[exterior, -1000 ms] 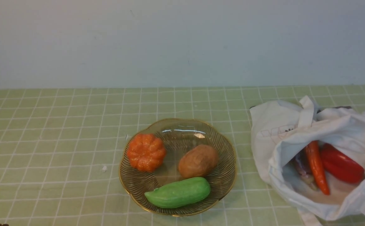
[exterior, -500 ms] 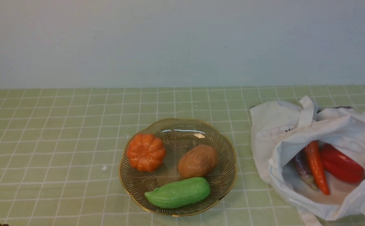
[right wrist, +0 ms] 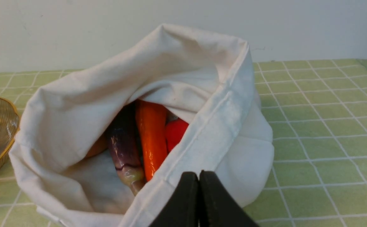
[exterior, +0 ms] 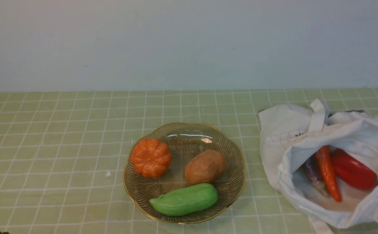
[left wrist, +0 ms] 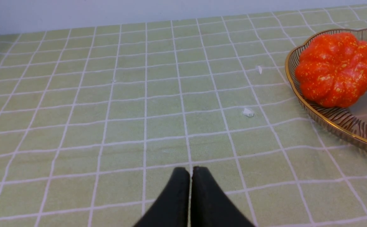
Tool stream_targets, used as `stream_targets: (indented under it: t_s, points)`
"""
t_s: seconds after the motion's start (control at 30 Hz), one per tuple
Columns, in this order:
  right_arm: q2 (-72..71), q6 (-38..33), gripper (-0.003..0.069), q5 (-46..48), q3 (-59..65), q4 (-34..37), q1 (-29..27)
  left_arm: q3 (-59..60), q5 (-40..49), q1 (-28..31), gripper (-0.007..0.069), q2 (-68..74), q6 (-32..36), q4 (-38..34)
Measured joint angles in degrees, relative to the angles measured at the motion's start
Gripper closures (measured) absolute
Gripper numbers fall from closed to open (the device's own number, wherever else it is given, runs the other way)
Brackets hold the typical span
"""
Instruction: Take vegetables from bag on green coffee tablecloth place on plate.
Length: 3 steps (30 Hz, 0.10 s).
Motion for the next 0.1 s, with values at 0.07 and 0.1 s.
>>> stream_targets:
  t_s: [0.07, 0.1]
  points:
    - [0.00, 0.00, 0.0673, 0.00, 0.00, 0.00, 0.00, 0.00, 0.00, 0.00, 0.0629, 0.00, 0.00, 0.00]
    - [0.00, 0.00, 0.0673, 0.00, 0.00, 0.00, 0.00, 0.00, 0.00, 0.00, 0.0629, 0.00, 0.00, 0.00]
